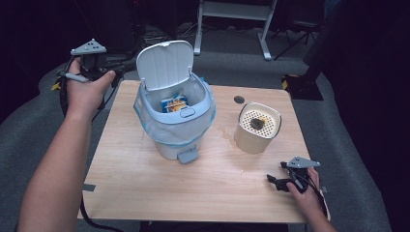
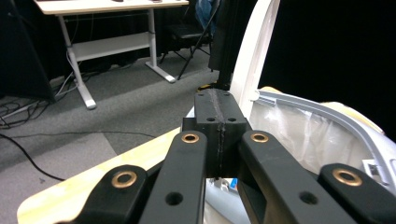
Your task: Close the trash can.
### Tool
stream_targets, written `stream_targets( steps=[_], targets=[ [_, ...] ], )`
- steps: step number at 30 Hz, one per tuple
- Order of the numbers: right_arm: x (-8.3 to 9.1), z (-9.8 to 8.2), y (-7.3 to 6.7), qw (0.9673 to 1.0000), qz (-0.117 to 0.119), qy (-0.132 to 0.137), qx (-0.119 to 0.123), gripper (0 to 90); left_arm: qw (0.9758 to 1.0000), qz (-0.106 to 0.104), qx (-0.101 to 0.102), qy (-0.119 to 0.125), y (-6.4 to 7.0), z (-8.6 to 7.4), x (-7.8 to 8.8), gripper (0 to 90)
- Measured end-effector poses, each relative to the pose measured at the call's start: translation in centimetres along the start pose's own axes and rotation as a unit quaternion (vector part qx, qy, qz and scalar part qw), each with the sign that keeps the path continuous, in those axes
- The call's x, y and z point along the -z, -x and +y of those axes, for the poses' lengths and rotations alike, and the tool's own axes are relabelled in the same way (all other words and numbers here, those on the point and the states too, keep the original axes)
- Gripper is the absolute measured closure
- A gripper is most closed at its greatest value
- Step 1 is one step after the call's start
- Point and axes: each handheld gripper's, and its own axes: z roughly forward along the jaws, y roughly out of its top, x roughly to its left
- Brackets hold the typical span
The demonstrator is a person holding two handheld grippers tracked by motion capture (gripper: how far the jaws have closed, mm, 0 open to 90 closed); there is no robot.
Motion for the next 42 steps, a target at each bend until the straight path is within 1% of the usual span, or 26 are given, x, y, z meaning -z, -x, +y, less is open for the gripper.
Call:
stream_targets(
  steps=[1, 3, 7, 9, 10, 11, 13, 15, 16, 18, 20, 21, 22, 23, 26, 30, 31, 33, 35, 39, 42],
  targets=[
    [0.0, 0.0, 0.0, 1.0, 0.001, 0.001, 0.0, 14.2, 1.0, 0.003, -0.004, -0.001, 0.0, 0.1, -0.2, 90.0],
    [0.0, 0.0, 0.0, 1.0, 0.0, 0.0, 0.0, 14.1, 1.0, -0.003, -0.006, 0.001, -0.2, 0.2, -0.3, 90.0],
    [0.0, 0.0, 0.0, 1.0, 0.0, 0.0, 0.0, 14.1, 0.9998, -0.017, -0.001, 0.006, -0.5, 0.2, -0.4, 90.0],
    [0.0, 0.0, 0.0, 1.0, 0.0, 0.0, 0.0, 14.1, 0.9996, -0.027, 0.0, 0.009, -0.5, 0.2, -0.3, 90.0],
    [0.0, 0.0, 0.0, 1.0, 0.0, 0.0, 0.0, 14.1, 0.9996, -0.027, 0.0, 0.009, -0.5, 0.2, -0.3, 90.0],
    [0.0, 0.0, 0.0, 1.0, 0.0, 0.0, 0.0, 14.1, 0.9991, -0.04, -0.002, 0.013, -0.2, 0.2, -0.2, 90.0],
    [0.0, 0.0, 0.0, 1.0, 0.0, 0.0, 0.0, 14.1, 0.9988, -0.047, -0.008, 0.008, 0.2, 0.2, -0.1, 90.0],
    [0.0, 0.0, 0.0, 1.0, 0.0, 0.0, 0.0, 14.1, 0.9975, -0.069, -0.013, 0.006, 0.9, 0.3, -0.2, 89.7],
    [0.0, 0.0, 0.0, 1.0, 0.0, 0.0, 0.0, 14.1, 0.9969, -0.077, -0.014, 0.005, 1.2, 0.3, -0.2, 88.7],
    [0.0, 0.0, 0.0, 1.0, 0.0, 0.0, 0.0, 14.1, 0.9948, -0.101, -0.008, 0.011, 2.0, 0.2, -0.4, 80.8],
    [0.0, 0.0, 0.0, 1.0, 0.0, 0.0, 0.0, 14.1, 0.9935, -0.112, -0.012, 0.015, 2.8, 0.2, -0.6, 73.1],
    [0.0, 0.0, 0.0, 1.0, 0.0, 0.0, 0.0, 14.1, 0.9935, -0.112, -0.012, 0.015, 2.8, 0.2, -0.6, 69.8],
    [0.0, 0.0, 0.0, 1.0, 0.0, 0.0, 0.0, 14.1, 0.9921, -0.124, -0.01, 0.016, 3.5, 0.2, -1.0, 65.9],
    [0.0, 0.0, 0.0, 1.0, 0.0, 0.0, 0.0, 14.1, 0.9918, -0.126, -0.012, 0.014, 3.7, 0.2, -1.1, 63.2],
    [0.0, 0.0, 0.0, 1.0, 0.001, 0.001, 0.0, 14.1, 0.9914, -0.129, -0.023, 0.0, 4.7, 0.0, -1.6, 57.6],
    [0.0, 0.0, 0.0, 1.0, 0.0, 0.0, 0.0, 14.1, 0.9916, -0.126, -0.027, -0.015, 5.7, -0.3, -2.2, 54.2],
    [0.0, 0.0, 0.0, 1.0, 0.0, 0.0, 0.0, 14.2, 0.9916, -0.126, -0.027, -0.015, 5.7, -0.3, -2.2, 52.9],
    [0.0, 0.0, 0.0, 1.0, 0.0, 0.0, 0.0, 14.1, 0.991, -0.128, -0.03, -0.025, 6.3, -0.7, -2.8, 50.3],
    [0.0, 0.0, 0.0, 1.0, 0.0, 0.0, 0.0, 14.1, 0.9904, -0.131, -0.031, -0.029, 6.7, -1.0, -3.2, 48.8],
    [0.0, 0.0, 0.0, 1.0, 0.0, 0.0, 0.0, 14.1, 0.9907, -0.125, -0.039, -0.035, 7.3, -1.5, -3.9, 45.8],
    [0.0, 0.0, 0.0, 1.0, 0.0, 0.0, 0.0, 14.1, 0.9902, -0.126, -0.04, -0.044, 7.6, -1.8, -4.4, 45.7]
  ],
)
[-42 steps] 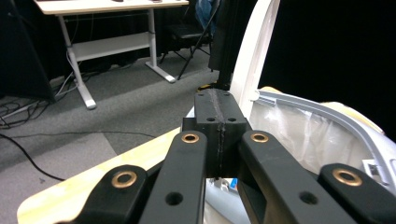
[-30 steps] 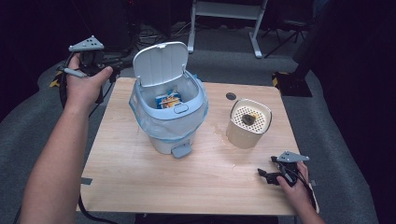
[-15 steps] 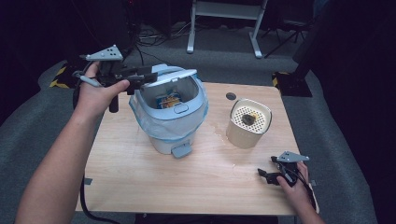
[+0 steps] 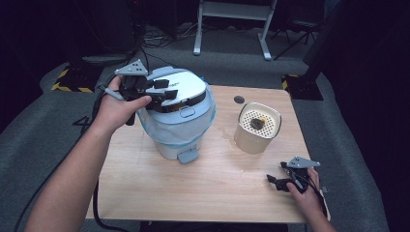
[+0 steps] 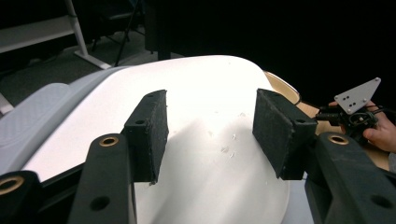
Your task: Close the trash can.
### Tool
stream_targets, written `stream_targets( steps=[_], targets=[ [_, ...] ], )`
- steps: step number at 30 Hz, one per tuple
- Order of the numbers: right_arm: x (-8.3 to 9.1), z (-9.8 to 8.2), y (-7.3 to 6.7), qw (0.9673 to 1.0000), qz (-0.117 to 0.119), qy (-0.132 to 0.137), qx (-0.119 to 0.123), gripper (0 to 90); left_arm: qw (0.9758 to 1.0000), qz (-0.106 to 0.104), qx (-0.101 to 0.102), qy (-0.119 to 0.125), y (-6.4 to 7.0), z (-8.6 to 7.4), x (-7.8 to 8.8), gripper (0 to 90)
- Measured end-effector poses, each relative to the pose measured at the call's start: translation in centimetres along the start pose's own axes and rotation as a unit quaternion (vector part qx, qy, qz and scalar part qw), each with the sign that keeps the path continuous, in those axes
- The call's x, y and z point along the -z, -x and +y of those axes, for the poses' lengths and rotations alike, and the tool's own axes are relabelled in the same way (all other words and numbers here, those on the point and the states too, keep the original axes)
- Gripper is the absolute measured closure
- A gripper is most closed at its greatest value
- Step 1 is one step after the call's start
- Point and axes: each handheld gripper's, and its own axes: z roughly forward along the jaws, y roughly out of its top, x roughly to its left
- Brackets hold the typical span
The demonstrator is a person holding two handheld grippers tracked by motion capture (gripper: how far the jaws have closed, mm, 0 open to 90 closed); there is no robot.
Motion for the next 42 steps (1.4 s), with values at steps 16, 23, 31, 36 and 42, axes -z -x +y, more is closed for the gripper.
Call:
stream_targets(
  steps=[16, 23, 31, 36, 42],
  targets=[
    [0.0, 0.0, 0.0, 1.0, 0.001, 0.001, 0.0, 14.1, 0.9973, 0.045, -0.019, -0.055, 1.0, 0.0, -1.5, 49.7],
    [0.0, 0.0, 0.0, 1.0, 0.0, 0.0, 0.0, 14.2, 0.9964, 0.046, -0.023, -0.068, 1.1, 0.5, -1.8, 63.8],
    [0.0, 0.0, 0.0, 1.0, 0.0, 0.0, 0.0, 14.1, 0.9942, 0.06, -0.031, -0.083, 1.8, 0.9, -2.1, 83.0],
    [0.0, 0.0, 0.0, 1.0, 0.0, 0.0, 0.0, 14.1, 0.9935, 0.061, -0.031, -0.091, 2.0, 1.0, -2.1, 86.4],
    [0.0, 0.0, 0.0, 1.0, 0.0, 0.0, 0.0, 14.1, 0.9922, 0.064, -0.039, -0.1, 2.2, 1.2, -2.2, 88.1]
  ],
)
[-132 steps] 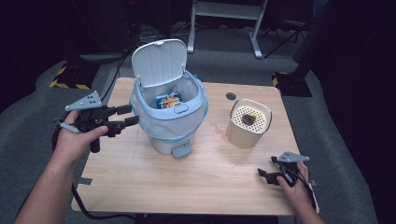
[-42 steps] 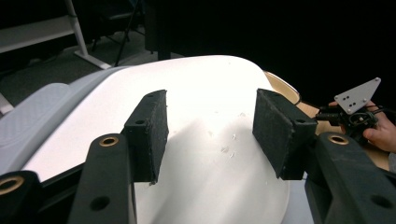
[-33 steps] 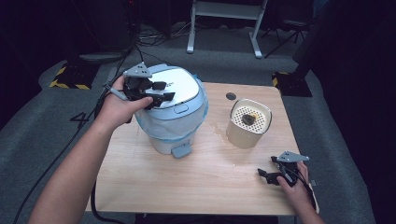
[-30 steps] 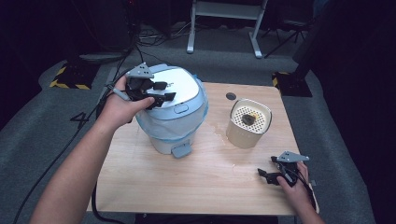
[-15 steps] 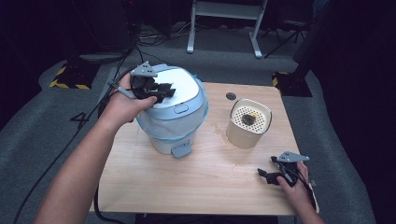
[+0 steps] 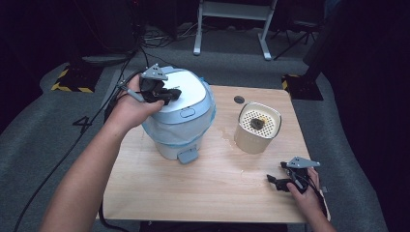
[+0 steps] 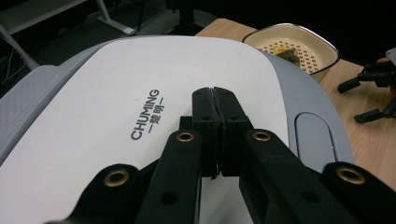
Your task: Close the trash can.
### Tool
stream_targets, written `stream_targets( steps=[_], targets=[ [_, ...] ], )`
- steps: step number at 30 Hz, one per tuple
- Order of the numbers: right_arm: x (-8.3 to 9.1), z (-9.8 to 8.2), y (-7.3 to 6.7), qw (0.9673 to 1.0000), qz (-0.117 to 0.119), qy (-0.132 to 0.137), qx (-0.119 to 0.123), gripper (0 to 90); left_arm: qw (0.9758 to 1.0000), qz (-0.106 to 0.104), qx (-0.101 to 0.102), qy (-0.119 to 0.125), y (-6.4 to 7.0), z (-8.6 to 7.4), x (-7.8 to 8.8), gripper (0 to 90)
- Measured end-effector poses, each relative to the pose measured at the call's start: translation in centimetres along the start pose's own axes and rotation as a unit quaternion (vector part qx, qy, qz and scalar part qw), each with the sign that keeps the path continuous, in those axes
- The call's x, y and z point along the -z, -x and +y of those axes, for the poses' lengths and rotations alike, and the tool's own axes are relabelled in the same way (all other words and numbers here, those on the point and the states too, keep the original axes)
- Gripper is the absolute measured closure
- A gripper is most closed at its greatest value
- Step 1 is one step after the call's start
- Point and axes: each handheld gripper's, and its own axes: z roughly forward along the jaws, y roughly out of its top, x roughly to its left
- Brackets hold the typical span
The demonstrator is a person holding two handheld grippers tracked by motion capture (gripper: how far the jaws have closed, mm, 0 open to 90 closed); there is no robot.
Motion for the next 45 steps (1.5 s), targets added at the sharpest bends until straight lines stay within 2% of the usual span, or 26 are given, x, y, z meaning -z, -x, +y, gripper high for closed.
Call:
stream_targets(
  steps=[9, 20, 23, 26, 28, 29, 30, 31, 32, 35, 39, 41, 45],
  targets=[
    [0.0, 0.0, 0.0, 1.0, 0.0, 0.0, 0.0, 14.1, 0.9996, 0.019, -0.018, -0.005, 0.5, 0.1, -0.1, 89.0],
    [0.0, 0.0, 0.0, 1.0, 0.0, 0.0, 0.0, 14.1, 0.9992, 0.022, -0.028, -0.017, 0.7, 0.5, -0.2, 89.6],
    [0.0, 0.0, 0.0, 1.0, 0.001, 0.001, 0.0, 14.1, 0.9996, -0.006, -0.024, -0.013, 1.1, 0.5, -0.8, 89.9],
    [0.0, 0.0, 0.0, 1.0, 0.001, 0.001, 0.0, 14.1, 0.9993, -0.005, -0.034, -0.01, 1.6, 0.8, -1.3, 89.9],
    [0.0, 0.0, 0.0, 1.0, 0.001, 0.001, 0.0, 14.1, 0.9994, -0.008, -0.031, -0.007, 1.4, 0.8, -1.3, 89.7],
    [0.0, 0.0, 0.0, 1.0, 0.001, 0.001, 0.0, 14.1, 0.9996, -0.005, -0.029, -0.003, 1.3, 0.7, -1.3, 87.0],
    [0.0, 0.0, 0.0, 1.0, 0.001, 0.001, 0.0, 14.1, 0.9997, 0.003, -0.023, 0.006, 1.2, 0.6, -1.4, 78.3],
    [0.0, 0.0, 0.0, 1.0, 0.001, 0.001, 0.0, 14.1, 0.9998, 0.005, -0.015, 0.011, 1.0, 0.5, -1.4, 64.8],
    [0.0, 0.0, 0.0, 1.0, 0.001, 0.001, 0.0, 14.1, 0.9998, 0.0, -0.014, 0.014, 0.8, 0.4, -1.4, 55.9],
    [0.0, 0.0, 0.0, 1.0, 0.0, 0.0, 0.0, 14.1, 0.9996, -0.016, -0.012, 0.022, 0.9, 0.1, -0.9, 46.3],
    [0.0, 0.0, 0.0, 1.0, 0.001, 0.0, 0.0, 14.1, 0.9981, -0.038, -0.015, 0.046, 1.7, -0.2, 0.5, 41.7],
    [0.0, 0.0, 0.0, 1.0, 0.001, 0.0, 0.0, 14.1, 0.9978, -0.038, -0.019, 0.051, 2.0, -0.3, 1.0, 41.3],
    [0.0, 0.0, 0.0, 1.0, 0.001, 0.0, 0.0, 14.1, 0.9965, -0.045, -0.025, 0.066, 3.4, -1.2, 3.1, 40.9]
  ],
)
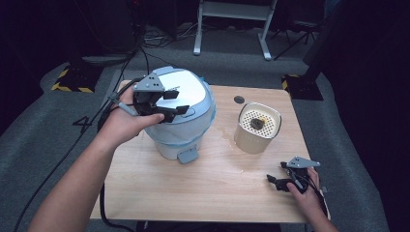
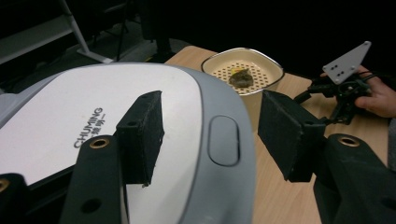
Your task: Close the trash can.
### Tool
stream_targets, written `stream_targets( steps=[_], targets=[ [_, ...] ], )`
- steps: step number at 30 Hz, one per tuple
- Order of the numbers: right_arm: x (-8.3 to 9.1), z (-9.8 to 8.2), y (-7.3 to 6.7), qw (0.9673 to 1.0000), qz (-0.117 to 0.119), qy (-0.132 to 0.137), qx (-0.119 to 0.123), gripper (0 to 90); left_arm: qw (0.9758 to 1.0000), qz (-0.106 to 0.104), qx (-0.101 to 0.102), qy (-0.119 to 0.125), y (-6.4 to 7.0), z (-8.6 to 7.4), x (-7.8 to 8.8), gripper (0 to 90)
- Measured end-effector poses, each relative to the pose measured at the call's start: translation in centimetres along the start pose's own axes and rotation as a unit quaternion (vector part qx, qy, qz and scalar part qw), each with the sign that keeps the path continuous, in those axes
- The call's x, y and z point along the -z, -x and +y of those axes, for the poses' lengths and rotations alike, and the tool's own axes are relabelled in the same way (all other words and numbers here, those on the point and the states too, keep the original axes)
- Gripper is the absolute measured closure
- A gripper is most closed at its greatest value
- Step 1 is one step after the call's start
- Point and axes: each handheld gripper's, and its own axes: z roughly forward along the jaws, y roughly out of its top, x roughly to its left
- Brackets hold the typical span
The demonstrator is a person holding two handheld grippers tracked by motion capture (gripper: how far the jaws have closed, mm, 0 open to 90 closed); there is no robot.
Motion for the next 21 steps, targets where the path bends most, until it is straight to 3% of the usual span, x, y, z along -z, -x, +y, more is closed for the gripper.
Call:
stream_targets(
  steps=[8, 15, 21],
  targets=[
    [0.0, 0.0, 0.0, 1.0, 0.0, 0.0, 0.0, 14.0, 0.9998, -0.001, -0.003, 0.021, 2.3, -1.9, 2.1, 40.6],
    [0.0, 0.0, 0.0, 1.0, 0.0, 0.0, 0.0, 14.1, 0.9995, -0.001, -0.006, 0.031, 4.3, -5.7, 3.1, 40.2],
    [0.0, 0.0, 0.0, 1.0, 0.0, 0.0, 0.0, 14.1, 0.9996, -0.004, 0.006, 0.028, 4.9, -8.3, 3.1, 40.2]
  ],
)
